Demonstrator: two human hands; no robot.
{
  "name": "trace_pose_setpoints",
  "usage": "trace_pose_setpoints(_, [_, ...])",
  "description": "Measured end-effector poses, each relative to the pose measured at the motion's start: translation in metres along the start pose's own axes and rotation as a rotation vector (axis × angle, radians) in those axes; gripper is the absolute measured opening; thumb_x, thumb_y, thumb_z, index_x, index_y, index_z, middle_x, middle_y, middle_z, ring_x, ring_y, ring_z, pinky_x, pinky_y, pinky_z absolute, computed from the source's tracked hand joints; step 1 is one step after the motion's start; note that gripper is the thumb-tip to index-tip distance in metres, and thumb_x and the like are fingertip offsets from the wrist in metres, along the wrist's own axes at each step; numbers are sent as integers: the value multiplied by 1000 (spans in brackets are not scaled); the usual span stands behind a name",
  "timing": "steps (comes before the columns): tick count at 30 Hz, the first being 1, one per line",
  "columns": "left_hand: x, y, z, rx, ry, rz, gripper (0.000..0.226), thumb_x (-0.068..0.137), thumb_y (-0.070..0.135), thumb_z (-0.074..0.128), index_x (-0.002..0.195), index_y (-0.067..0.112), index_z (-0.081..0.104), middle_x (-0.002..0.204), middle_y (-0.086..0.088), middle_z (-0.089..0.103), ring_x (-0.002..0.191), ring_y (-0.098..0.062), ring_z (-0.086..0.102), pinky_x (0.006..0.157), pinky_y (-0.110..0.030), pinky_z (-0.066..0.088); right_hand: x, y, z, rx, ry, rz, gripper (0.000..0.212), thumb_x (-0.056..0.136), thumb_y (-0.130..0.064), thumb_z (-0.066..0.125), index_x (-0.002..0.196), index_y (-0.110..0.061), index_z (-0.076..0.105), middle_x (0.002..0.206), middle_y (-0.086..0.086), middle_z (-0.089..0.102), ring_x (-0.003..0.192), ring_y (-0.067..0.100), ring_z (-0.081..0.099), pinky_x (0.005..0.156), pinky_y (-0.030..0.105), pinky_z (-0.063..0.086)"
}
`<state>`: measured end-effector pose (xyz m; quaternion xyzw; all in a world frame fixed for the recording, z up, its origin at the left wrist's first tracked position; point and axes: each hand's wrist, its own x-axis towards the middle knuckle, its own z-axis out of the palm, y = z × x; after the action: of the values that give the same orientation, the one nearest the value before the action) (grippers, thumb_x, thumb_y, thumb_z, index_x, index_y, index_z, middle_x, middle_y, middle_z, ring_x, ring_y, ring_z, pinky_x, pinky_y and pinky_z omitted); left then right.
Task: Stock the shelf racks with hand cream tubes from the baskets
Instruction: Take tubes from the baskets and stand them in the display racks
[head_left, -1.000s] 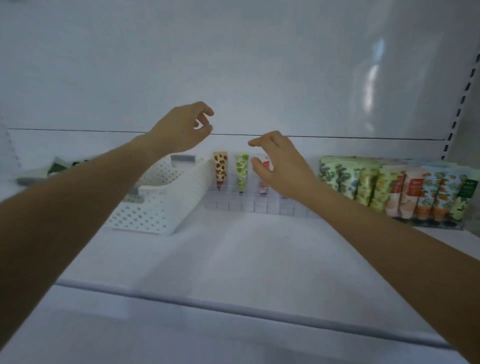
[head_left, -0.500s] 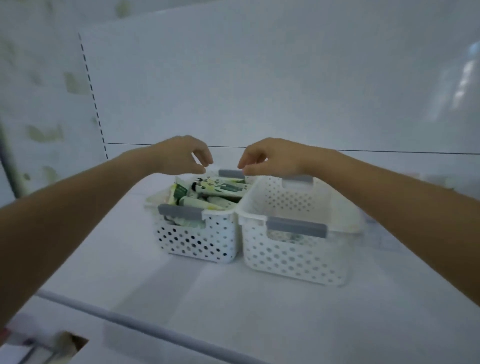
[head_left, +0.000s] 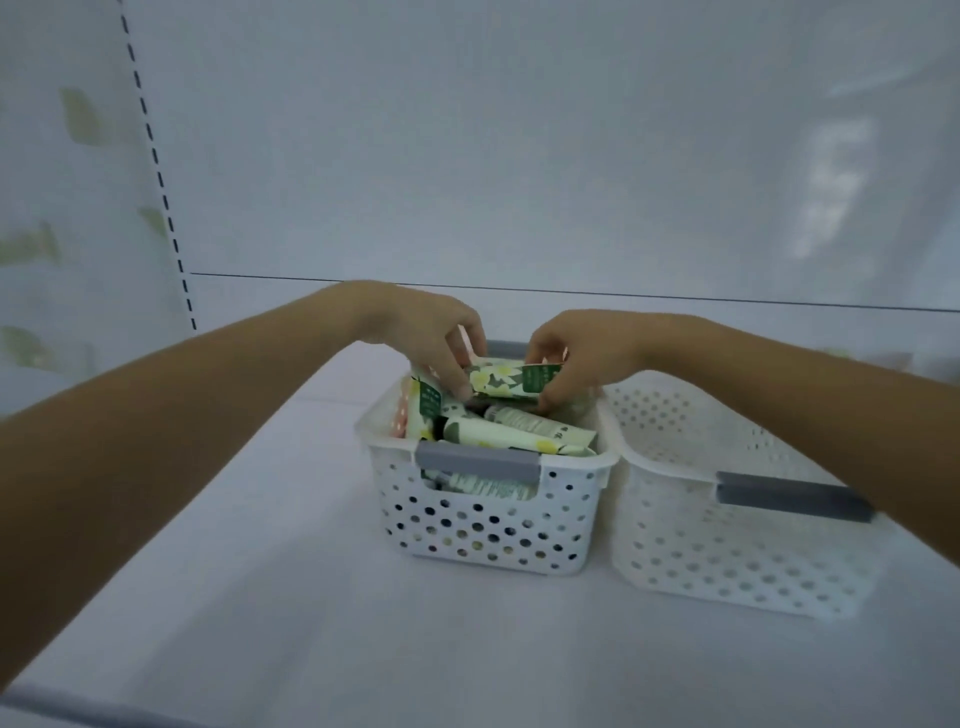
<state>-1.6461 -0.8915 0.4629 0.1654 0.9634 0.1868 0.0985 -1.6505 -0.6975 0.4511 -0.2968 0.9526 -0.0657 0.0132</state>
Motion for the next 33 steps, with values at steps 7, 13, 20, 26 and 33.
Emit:
trace_pose_setpoints(7, [4, -9, 2, 61, 54, 84, 43, 80, 37, 68, 119, 25, 55, 101, 17, 61, 83, 2, 59, 62, -12, 43, -18, 29, -36, 538, 152, 92, 19, 75, -27, 73, 90, -17, 65, 85, -4, 71, 72, 3, 66, 65, 18, 49])
trace_pose_setpoints(13, [14, 1, 13, 277, 102, 145, 31, 82, 37, 66, 107, 19, 60, 92, 13, 55, 84, -6, 52, 73, -20, 40, -32, 47, -29, 989, 388, 174, 15, 83, -28, 66, 87, -14, 64, 79, -3, 74, 75, 10, 69, 68, 23, 55])
trace_pose_setpoints(20, [7, 9, -12, 218, 281, 130, 30, 81, 23, 70, 102, 19, 50, 104, 3, 53, 91, -15, 52, 78, -27, 40, -42, 59, -32, 1256, 568, 227, 15, 87, -26, 62, 94, -13, 63, 86, 2, 66, 72, 13, 66, 57, 22, 54])
trace_pose_setpoints(26, [15, 48, -15, -69, 402, 139, 40, 85, 18, 66, 122, 15, 53, 102, 2, 56, 78, -11, 54, 66, -21, 40, -65, 79, -44, 1217, 664, 216, 13, 91, -22, 58, 80, -17, 52, 87, 2, 62, 71, 15, 64, 58, 24, 54])
trace_pose_setpoints(33, [50, 150, 14, -468, 343, 167, 10, 82, 17, 63, 79, 14, 54, 76, 0, 59, 67, -10, 58, 64, -21, 51, -119, 129, -52, 1167, 817, 202, 14, 88, -11, 60, 90, -18, 48, 88, 7, 64, 61, 15, 68, 59, 27, 58])
